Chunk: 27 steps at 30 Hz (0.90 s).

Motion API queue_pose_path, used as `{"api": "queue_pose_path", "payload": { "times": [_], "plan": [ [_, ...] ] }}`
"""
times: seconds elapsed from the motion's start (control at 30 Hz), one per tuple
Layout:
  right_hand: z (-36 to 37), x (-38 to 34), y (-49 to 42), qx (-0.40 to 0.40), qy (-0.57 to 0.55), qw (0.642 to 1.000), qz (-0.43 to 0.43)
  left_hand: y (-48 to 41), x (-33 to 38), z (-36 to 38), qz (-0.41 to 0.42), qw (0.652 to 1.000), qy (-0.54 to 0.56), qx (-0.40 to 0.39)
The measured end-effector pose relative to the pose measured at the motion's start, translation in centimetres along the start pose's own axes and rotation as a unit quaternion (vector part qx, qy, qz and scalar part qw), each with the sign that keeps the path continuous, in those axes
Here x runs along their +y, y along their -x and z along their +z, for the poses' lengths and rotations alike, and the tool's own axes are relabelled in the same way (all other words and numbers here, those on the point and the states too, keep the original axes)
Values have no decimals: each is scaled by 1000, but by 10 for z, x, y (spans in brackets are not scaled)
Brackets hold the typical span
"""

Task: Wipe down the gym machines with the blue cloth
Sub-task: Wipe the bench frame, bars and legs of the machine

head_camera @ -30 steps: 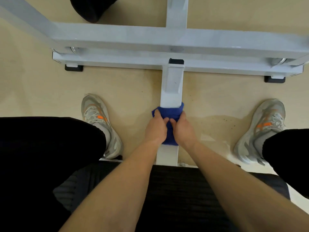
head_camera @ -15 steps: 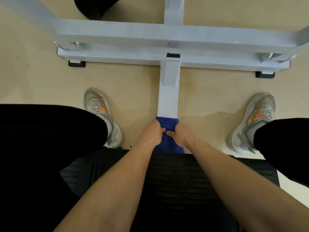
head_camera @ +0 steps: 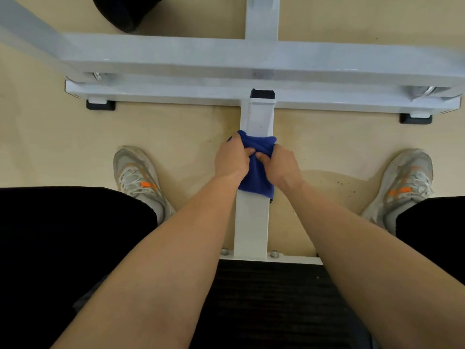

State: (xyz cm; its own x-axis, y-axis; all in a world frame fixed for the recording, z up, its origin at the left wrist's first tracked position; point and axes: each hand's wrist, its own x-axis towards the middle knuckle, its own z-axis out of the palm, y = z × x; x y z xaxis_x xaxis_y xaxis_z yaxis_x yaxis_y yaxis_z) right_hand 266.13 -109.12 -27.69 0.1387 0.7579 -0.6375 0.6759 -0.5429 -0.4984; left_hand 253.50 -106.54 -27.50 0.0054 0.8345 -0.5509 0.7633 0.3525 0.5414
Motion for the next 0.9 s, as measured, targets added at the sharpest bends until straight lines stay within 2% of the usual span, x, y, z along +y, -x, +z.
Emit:
{"api": "queue_pose_path", "payload": {
  "times": [0.17,0.23,0.4,0.5,0.57,0.67,0.9],
  "plan": [
    [8,-1,8,27,-61,997,27,5,-3,2,-3,1000,16,-20],
    [14,6,22,15,-74,996,43,25,-14,9,-18,999,24,-44],
    [32,28,73,-93,58,991,82,81,-46,21,-45,989,-51,-129],
    [36,34,86,-121,109,983,80,97,-48,24,-44,988,-80,-127],
    [33,36,85,-83,73,993,47,100,-47,22,-36,992,-81,-93],
    [21,28,73,-9,-49,999,4,93,-41,17,-15,999,-17,-42],
    [-4,6,9,21,-137,989,-46,32,-6,1,-23,995,92,-15]
  ]
}}
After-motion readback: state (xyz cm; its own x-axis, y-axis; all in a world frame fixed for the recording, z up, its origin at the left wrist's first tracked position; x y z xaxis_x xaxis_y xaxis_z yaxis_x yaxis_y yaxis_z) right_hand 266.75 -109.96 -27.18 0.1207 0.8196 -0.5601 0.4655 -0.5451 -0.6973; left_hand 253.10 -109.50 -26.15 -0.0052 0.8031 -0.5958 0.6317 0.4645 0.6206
